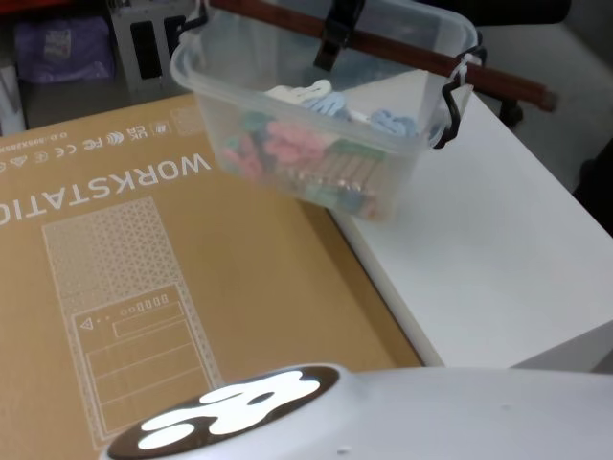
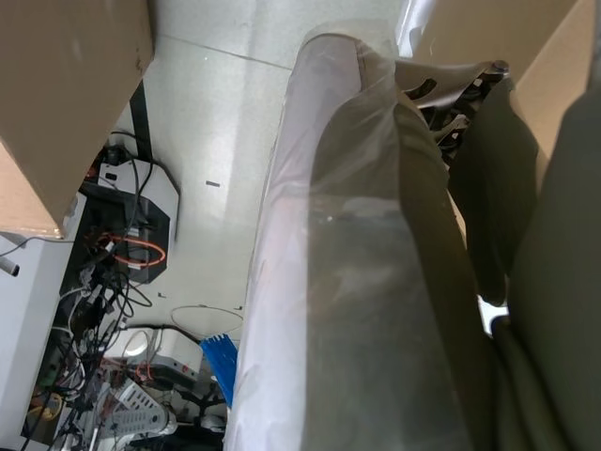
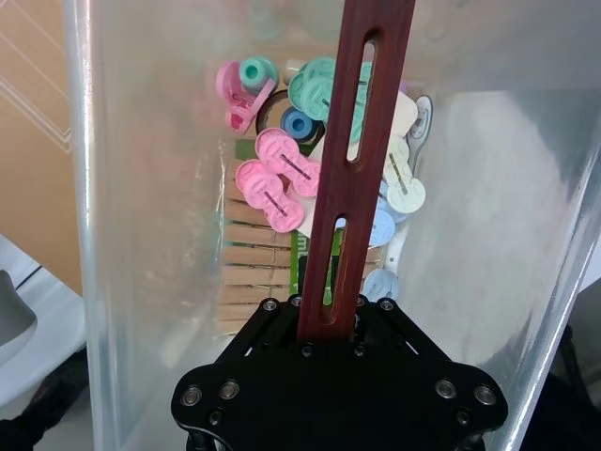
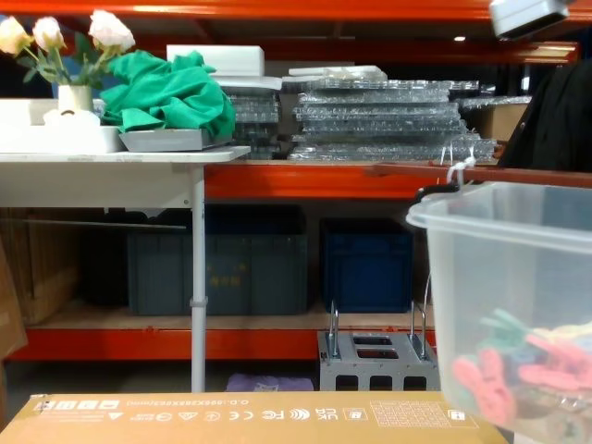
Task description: Use one hand to grasp the basket and place it at the designated location.
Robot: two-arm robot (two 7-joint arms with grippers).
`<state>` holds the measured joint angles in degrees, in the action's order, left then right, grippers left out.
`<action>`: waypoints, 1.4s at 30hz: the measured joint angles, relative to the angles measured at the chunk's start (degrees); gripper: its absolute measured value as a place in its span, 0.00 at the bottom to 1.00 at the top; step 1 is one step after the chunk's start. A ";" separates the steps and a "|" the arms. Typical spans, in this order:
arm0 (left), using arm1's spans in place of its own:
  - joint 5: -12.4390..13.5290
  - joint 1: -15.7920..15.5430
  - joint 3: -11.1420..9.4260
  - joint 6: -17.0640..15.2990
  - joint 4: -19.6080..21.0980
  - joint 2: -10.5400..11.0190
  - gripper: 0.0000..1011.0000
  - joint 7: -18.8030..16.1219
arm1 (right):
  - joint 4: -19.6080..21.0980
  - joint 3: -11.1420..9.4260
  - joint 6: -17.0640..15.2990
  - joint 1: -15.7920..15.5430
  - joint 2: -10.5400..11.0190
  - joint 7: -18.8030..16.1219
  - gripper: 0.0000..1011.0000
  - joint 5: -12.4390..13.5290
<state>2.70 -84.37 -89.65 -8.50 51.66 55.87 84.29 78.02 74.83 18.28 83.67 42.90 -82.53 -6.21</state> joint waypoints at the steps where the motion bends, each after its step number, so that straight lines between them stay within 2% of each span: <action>1: 0.00 0.00 0.00 0.00 0.00 0.00 0.00 0.00 | -0.55 -0.33 -0.08 0.02 0.25 -0.15 0.10 0.13; 8: 0.01 0.00 0.00 0.00 0.00 0.00 0.00 0.00 | -2.53 -1.85 -0.82 0.16 1.67 -0.87 0.10 0.89; 13: 0.00 0.00 0.00 0.00 0.00 -0.01 0.00 0.00 | -5.04 -3.38 -1.64 0.33 3.64 -1.72 0.10 1.92; 25: 0.00 0.00 0.00 0.00 0.00 0.00 0.00 0.00 | -10.12 -5.34 -2.90 0.06 6.23 -2.95 0.10 2.15; 33: 0.00 0.00 0.00 0.00 -0.01 0.00 0.00 0.00 | -13.54 -6.26 -4.01 -0.59 7.01 -3.52 0.10 2.03; 42: 0.01 0.00 0.00 0.00 -0.01 0.00 0.00 0.00 | -17.43 -6.93 -6.48 -1.64 6.76 -4.06 0.10 1.58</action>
<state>2.71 -84.37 -89.66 -8.50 51.65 55.87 84.29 60.59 67.90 11.80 82.03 49.66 -86.59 -4.62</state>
